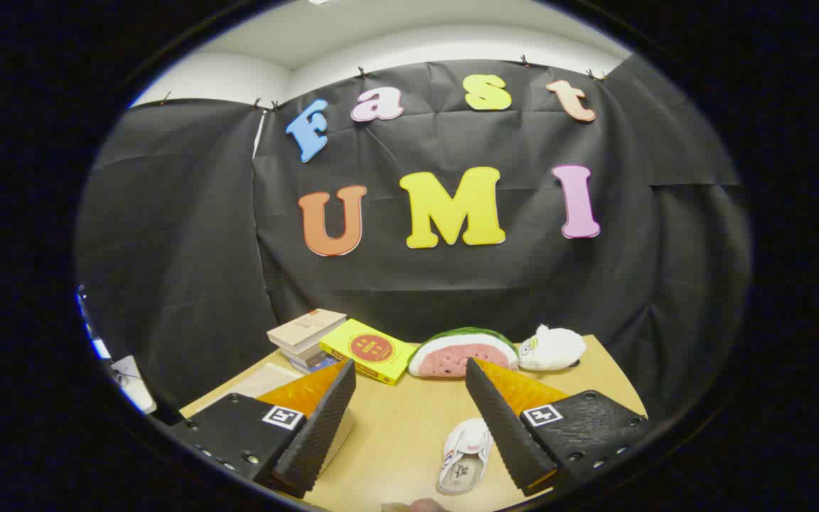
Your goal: Open the storage box then place both shoes into the box .Put the left shoe in first, then the right shoe, with the right side of both shoes facing outward in a uniform manner.
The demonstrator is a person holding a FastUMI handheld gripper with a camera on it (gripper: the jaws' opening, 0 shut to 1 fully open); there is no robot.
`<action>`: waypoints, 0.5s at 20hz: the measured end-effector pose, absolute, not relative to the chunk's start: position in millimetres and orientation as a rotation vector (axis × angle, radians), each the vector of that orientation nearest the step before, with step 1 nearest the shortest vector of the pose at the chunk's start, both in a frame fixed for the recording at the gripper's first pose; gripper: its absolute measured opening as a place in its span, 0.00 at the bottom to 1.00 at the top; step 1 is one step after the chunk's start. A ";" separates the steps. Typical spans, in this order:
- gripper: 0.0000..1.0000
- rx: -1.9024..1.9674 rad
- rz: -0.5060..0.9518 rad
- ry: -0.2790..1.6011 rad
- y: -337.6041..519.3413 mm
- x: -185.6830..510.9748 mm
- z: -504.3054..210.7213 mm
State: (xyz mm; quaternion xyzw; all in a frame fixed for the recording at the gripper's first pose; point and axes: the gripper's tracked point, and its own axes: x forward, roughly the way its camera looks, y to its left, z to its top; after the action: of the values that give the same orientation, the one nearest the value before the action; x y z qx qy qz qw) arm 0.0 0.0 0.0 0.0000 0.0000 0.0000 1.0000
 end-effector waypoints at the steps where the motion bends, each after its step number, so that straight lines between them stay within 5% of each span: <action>1: 0.96 -0.002 0.005 -0.001 1.9 1.7 0.6; 10: 0.96 -0.028 0.067 0.030 27.9 12.0 -9.7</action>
State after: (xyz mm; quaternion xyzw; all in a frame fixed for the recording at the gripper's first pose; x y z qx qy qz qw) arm 12.0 27.9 -9.7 -0.0140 0.0148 0.0336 0.9992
